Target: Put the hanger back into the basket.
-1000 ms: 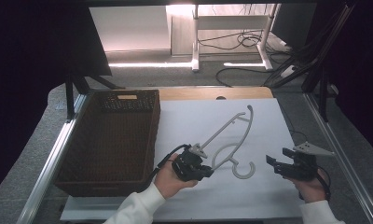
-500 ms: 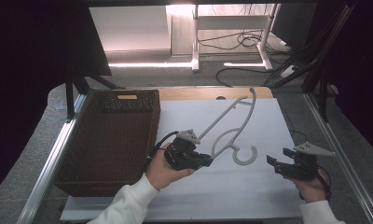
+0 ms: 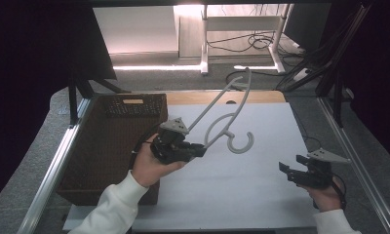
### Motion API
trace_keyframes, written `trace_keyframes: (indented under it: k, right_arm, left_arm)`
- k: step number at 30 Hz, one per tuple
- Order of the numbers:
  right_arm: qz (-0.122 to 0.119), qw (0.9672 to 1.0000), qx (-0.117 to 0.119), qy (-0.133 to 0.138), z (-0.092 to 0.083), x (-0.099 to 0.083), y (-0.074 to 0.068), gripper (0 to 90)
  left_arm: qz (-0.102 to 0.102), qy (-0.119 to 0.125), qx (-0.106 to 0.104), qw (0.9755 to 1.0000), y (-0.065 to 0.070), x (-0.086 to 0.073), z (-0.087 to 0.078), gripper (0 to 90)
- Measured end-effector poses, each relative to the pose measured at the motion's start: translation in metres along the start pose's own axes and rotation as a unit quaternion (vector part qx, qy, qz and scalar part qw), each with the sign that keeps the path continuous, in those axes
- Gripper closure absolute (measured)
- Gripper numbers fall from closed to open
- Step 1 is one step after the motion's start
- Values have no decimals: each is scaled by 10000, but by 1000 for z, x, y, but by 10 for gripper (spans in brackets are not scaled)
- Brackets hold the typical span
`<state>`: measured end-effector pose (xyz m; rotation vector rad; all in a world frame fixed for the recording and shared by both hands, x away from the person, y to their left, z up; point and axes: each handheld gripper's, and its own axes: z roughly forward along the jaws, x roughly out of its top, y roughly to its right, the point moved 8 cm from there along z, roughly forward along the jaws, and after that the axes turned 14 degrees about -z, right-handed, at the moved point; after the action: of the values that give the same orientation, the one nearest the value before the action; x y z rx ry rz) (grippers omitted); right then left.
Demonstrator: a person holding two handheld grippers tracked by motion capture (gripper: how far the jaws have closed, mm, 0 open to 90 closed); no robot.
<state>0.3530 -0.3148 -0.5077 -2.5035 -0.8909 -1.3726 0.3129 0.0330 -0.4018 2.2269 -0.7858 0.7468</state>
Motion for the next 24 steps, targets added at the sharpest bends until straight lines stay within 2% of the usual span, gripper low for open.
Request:
trace_keyframes:
  k: [7, 13, 24]
  right_arm:
    - [10, 10000, 8, -24, 0, -1, 0, 248]
    - [15, 10000, -14, -32, 1, -1, 0, 248]
    - [20, 10000, -10, -74, 2, -2, -1, 247]
  left_arm:
    - [-190, 13, 304, 9994, -28, -15, -20, 814]
    - [-347, 12, 469, 9983, -48, -29, -32, 814]
    - [-643, 199, 586, 9960, -75, -43, -57, 815]
